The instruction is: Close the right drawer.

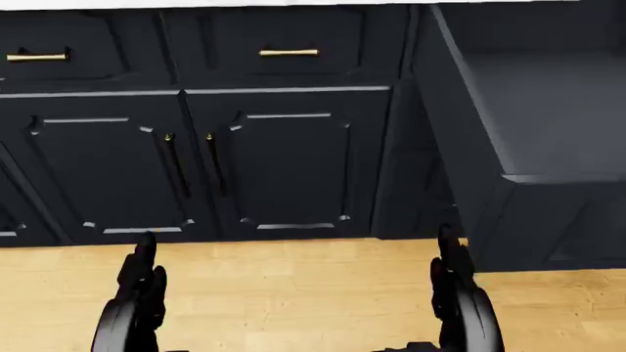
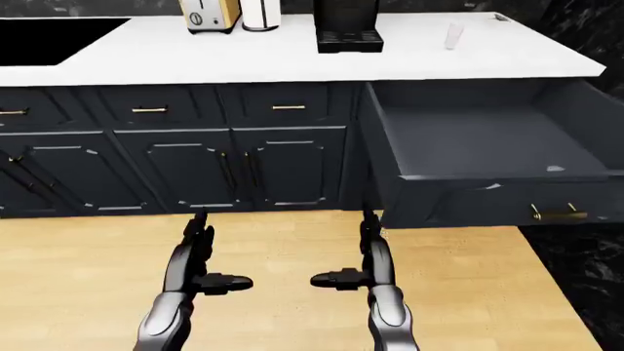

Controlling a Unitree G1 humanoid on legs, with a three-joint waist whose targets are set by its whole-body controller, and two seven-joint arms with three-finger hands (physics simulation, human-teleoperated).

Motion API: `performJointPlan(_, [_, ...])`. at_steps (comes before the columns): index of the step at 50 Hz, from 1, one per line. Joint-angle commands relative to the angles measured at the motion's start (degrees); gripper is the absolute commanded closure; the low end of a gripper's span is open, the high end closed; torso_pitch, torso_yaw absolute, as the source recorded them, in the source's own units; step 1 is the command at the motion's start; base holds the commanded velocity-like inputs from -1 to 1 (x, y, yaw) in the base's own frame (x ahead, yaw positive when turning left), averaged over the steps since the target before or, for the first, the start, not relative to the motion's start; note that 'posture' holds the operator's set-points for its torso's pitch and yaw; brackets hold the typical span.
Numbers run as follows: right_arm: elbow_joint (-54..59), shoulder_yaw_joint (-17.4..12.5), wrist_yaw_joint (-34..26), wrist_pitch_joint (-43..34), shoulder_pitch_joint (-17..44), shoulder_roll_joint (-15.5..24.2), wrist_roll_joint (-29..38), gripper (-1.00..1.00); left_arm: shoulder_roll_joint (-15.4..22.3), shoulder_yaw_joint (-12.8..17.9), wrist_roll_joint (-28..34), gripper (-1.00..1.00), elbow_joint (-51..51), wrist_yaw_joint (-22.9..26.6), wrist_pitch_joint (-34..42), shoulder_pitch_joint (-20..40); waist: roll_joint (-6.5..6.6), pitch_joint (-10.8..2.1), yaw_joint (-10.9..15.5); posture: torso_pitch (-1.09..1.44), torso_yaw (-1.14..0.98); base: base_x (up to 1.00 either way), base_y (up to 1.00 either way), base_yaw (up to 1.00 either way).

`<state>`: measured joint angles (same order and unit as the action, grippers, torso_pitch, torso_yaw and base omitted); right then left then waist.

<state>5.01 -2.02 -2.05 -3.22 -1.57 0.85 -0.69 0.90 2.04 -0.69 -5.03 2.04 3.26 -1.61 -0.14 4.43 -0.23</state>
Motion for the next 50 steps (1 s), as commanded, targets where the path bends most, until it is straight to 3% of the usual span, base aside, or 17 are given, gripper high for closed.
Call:
performJointPlan(1, [-3.4,-0.4,-4.3,7.3,2.2,-0.5,-5.8,-1.0,0.0,-0.5,0.1,-1.0,8.6,0.3,-3.9,-0.2,-0.45,-0.05,-0.1,0.0,0.0,0.0,0.0,0.0])
performJointPlan(3, [-2.9,0.0,-5.7,8.6,2.3,0.0,-6.0,-1.0,-0.2,-0.8,1.2,-1.0,8.7,-0.6,-5.2,-0.4,-0.02,-3.55,0.4,0.0,0.0,0.0,0.0,0.0])
performJointPlan(4, [-2.7,0.2,-6.6,9.0,2.4,0.2,-6.3,-1.0,-0.3,-0.7,1.2,-1.0,9.4,-0.6,-5.1,-0.7,0.0,-2.96,0.4,0.0,0.0,0.0,0.0,0.0])
performJointPlan(5, [-2.6,0.2,-6.7,9.2,2.4,0.2,-6.1,-1.0,-0.3,-0.7,1.0,-1.0,10.8,-0.6,-4.6,-1.1,-0.45,-1.14,0.2,0.0,0.0,0.0,0.0,0.0])
performJointPlan(7, [-2.5,0.3,-7.4,9.7,2.5,0.3,-6.0,-1.0,-0.4,-0.7,0.5,-1.0,13.7,-0.6,-3.2,-1.8,-0.34,-4.03,0.3,0.0,0.0,0.0,0.0,0.0])
performJointPlan(12, [-0.1,-0.1,-8.1,16.0,3.3,0.0,-6.6,-1.0,-0.7,-0.8,0.0,-1.0,21.2,-1.1,-0.5,-3.7,-0.1,-4.46,0.3,0.0,0.0,0.0,0.0,0.0])
performJointPlan(13, [-12.0,4.0,-3.1,11.3,-4.8,-2.3,-1.7,-1.0,-0.8,-0.6,-0.7,-1.0,22.7,-1.0,0.1,-4.0,-0.06,-4.53,0.2,0.0,0.0,0.0,0.0,0.0])
performJointPlan(14, [-12.8,3.9,-1.8,11.9,-5.3,-2.1,-1.3,-1.0,-0.6,-0.9,-0.1,-1.0,24.5,-1.1,1.0,-4.4,-0.13,-4.83,0.3,0.0,0.0,0.0,0.0,0.0])
performJointPlan(16, [-15.3,4.1,-1.8,13.8,-5.9,-1.7,-2.3,-1.0,-0.6,-1.3,1.2,-1.0,28.4,-1.5,1.5,-5.3,0.05,-4.42,0.7,0.0,0.0,0.0,0.0,0.0])
performJointPlan(22, [-25.4,6.3,2.2,20.5,-9.2,-1.5,4.0,-1.0,-0.9,-1.6,2.3,-1.0,39.2,-1.3,3.2,-8.2,0.11,-4.84,0.4,0.0,0.0,0.0,0.0,0.0])
performJointPlan(34, [-43.5,10.8,3.7,18.2,-13.8,0.3,11.3,-1.0,-1.8,-1.0,0.2,-1.0,61.0,1.1,2.3,-14.3,-0.1,-4.46,0.3,0.0,0.0,0.0,0.0,0.0])
performJointPlan(39, [-47.4,12.1,4.0,17.6,-14.7,0.9,12.7,-1.0,-1.9,-0.4,-2.9,-1.0,65.0,1.7,0.4,-16.2,-0.1,-4.14,0.4,0.0,0.0,0.0,0.0,0.0])
performJointPlan(45, [-49.6,12.2,4.7,17.6,-15.2,1.1,12.3,-1.0,2.6,-2.2,-5.1,-1.0,65.0,-1.4,-6.1,-19.3,-0.03,-3.81,0.5,0.0,0.0,0.0,0.0,0.0])
performJointPlan(50, [-49.7,12.4,5.4,17.8,-15.6,1.1,12.3,-1.0,3.8,-2.9,-5.0,-1.0,65.0,-2.5,-7.4,-19.8,-0.03,-3.65,0.5,0.0,0.0,0.0,0.0,0.0])
